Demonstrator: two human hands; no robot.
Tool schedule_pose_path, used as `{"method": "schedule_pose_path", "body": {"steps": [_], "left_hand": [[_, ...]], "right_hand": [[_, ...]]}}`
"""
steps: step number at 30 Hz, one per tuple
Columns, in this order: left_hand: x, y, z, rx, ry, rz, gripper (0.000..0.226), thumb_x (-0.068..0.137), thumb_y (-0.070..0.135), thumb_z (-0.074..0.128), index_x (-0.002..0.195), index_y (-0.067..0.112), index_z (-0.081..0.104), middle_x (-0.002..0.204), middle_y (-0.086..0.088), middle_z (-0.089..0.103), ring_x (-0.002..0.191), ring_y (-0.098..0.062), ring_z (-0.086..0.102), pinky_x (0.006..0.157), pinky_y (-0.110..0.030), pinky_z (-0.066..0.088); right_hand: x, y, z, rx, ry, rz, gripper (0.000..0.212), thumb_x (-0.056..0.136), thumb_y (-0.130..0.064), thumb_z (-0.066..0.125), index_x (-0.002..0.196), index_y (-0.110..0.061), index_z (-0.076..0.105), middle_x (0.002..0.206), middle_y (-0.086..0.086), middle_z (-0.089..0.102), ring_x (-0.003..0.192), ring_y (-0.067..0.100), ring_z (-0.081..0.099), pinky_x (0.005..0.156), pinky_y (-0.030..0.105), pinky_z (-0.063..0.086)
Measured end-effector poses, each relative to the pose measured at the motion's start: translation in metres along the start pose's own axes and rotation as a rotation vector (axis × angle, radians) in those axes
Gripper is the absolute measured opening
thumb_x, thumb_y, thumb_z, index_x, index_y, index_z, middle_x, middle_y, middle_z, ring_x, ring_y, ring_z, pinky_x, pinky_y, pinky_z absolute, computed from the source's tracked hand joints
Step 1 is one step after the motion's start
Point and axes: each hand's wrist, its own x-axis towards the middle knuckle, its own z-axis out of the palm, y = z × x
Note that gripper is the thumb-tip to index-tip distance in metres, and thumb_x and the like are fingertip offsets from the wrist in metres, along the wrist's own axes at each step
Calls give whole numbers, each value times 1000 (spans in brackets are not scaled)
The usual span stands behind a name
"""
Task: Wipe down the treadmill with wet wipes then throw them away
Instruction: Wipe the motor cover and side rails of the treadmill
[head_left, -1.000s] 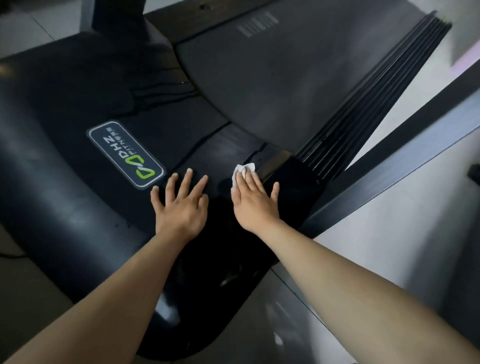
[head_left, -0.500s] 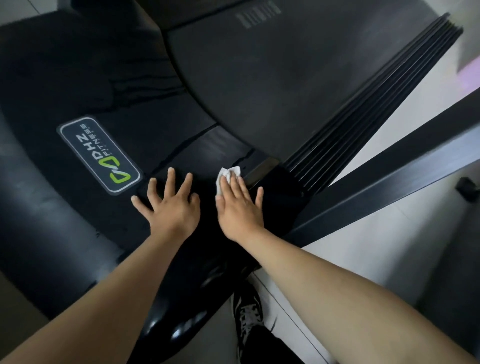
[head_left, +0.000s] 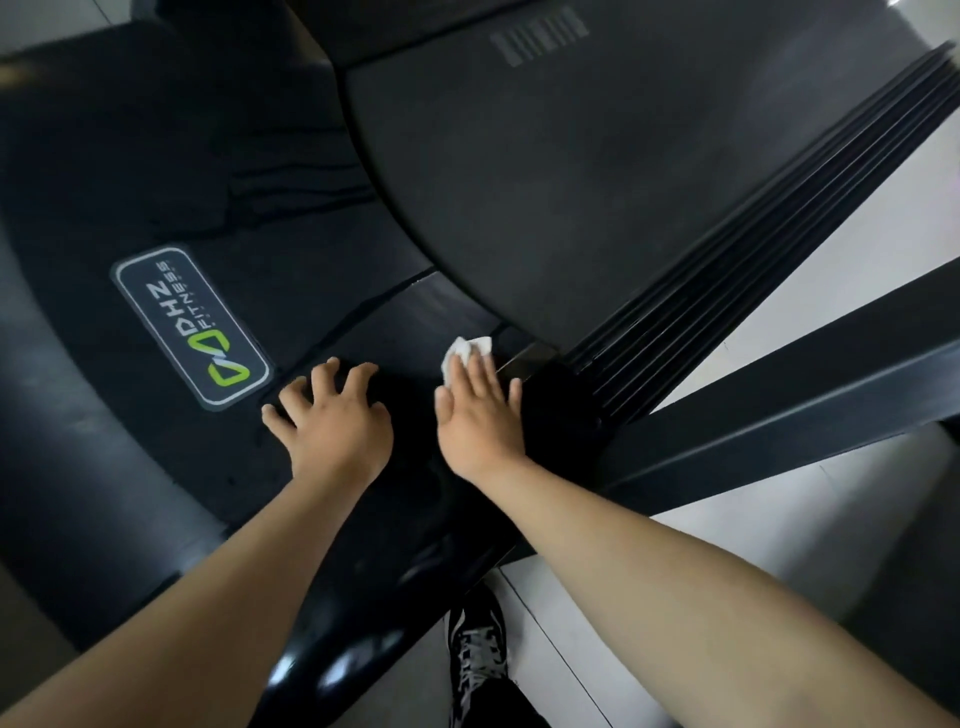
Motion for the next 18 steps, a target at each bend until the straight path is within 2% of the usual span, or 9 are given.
{"method": "schedule_pose_path", "body": {"steps": [2, 7, 12, 18], "left_hand": [[8, 9, -2, 17, 16, 51, 54, 99, 32, 40, 152, 43, 33, 161, 3, 25, 143, -32, 18, 120, -58, 8], [8, 24, 13, 75, -91, 106, 52, 106, 44, 26, 156, 47, 14, 169, 12, -3, 152, -27, -3, 117, -68, -2], [8, 12, 12, 174, -74, 150, 57, 104, 37, 26, 158, 46, 7, 169, 11, -6, 150, -28, -1, 116, -68, 5], [5, 21, 10, 118, -110, 119, 61, 104, 35, 29, 159, 43, 6, 168, 12, -9, 152, -29, -5, 116, -70, -1]], "right_hand": [[0, -9, 5, -24, -13, -130, 57, 109, -39, 17, 162, -23, 4, 169, -4, -5, 154, 11, -14, 123, 55, -8], [21, -5, -3, -41, -53, -90, 57, 109, -42, 14, 162, -27, 1, 169, -7, -8, 154, 10, -12, 122, 56, -9], [46, 36, -24, -3, -51, 175, 59, 107, -40, 15, 162, -24, -1, 169, -1, -9, 155, 15, -11, 121, 57, -9], [38, 50, -28, 33, -12, 467, 63, 107, -42, 16, 161, -14, -1, 167, 9, -16, 154, 23, -16, 123, 55, -4]]}}
